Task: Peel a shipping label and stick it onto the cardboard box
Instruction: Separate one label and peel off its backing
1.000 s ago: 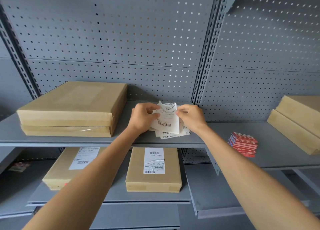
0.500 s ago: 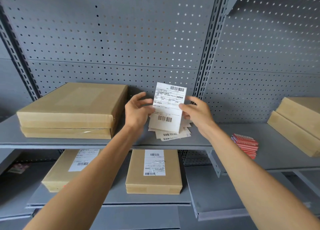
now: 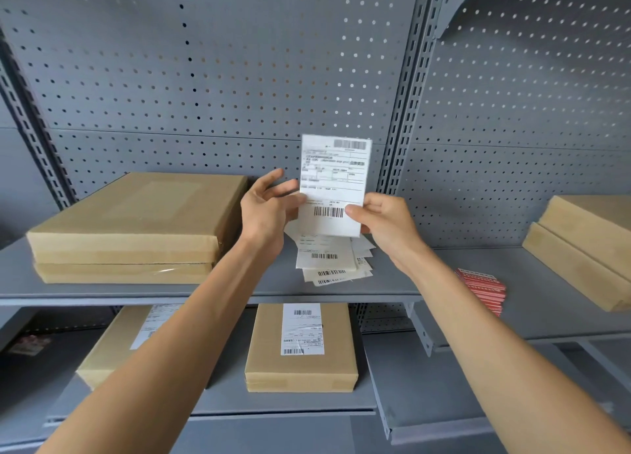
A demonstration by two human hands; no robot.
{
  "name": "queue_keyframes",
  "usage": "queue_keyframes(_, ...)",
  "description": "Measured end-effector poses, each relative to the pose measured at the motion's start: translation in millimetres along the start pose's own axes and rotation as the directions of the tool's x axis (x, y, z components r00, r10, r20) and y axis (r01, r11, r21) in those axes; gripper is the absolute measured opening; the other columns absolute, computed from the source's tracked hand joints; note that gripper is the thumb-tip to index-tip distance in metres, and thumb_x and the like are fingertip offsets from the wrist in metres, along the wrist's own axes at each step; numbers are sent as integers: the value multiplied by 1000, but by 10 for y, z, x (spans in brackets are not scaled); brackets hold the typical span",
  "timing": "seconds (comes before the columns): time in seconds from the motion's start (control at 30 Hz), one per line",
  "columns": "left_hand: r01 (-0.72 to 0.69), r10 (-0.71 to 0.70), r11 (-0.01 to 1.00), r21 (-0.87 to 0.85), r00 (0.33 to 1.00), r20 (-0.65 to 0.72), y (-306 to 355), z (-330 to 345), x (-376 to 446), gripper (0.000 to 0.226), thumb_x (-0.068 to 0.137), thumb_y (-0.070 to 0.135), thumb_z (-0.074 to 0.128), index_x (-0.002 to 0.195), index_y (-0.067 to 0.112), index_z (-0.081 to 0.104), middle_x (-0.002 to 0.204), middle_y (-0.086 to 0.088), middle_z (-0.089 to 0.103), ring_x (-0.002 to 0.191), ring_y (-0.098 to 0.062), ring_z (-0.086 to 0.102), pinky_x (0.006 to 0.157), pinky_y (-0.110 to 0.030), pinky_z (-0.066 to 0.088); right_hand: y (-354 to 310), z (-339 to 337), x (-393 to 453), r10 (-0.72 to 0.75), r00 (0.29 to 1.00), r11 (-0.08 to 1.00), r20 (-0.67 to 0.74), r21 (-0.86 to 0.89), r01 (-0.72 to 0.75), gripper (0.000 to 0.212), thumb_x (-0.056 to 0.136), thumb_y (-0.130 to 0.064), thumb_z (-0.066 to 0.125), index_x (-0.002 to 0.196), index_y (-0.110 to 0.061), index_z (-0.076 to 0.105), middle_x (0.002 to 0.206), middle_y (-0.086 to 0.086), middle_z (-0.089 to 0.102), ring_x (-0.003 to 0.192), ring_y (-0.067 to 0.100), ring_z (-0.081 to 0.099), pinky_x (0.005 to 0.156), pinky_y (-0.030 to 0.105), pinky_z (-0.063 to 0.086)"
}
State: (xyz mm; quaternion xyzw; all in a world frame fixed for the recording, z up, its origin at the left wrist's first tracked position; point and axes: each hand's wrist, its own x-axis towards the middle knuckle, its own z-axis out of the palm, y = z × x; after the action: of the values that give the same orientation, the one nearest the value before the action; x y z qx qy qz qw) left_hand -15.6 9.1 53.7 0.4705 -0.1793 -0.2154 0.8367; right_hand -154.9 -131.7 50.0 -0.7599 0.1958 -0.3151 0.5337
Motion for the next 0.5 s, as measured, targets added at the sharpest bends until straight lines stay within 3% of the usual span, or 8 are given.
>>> queue_keyframes(0.1,-21,20,998,51,1000,24,15,-6,3,46,86,-11,70,127,8,60,100,-7,72,84,-21,70,73,-31,57,-59,-15,67,-9,1000,999,-25,49,11,9,93,-8,68,98,-9,75,95,-1,80,89,15,76,79,31,59)
queue_keyframes(0.2,-61,44,975,215,996,82,-24,-38,3,25,92,6,70,117,8,68,105,-7,78,93,-22,72,86,-38,58,-98,-45,109,-28,999,997,-36,69,31,10,94,-6,67,96,-12,75,98,-1,80,90,16,76,84,35,60)
queue_keyframes(0.37,-167,90,901,400,975,203,-91,-65,-66,12,97,13,66,103,8,75,92,3,79,80,-3,70,75,-14,53,-194,-72,171,-40,997,989,-64,142,49,14,95,-3,65,101,-10,75,104,0,78,93,12,75,87,32,59)
queue_keyframes(0.5,-246,109,805,540,956,274,-159,-118,-43,5,94,12,71,97,8,73,95,0,81,89,-12,75,80,-25,58,-247,-79,215,-48,995,985,-83,161,61,14,96,-3,64,105,-6,74,104,1,78,90,10,75,77,24,57)
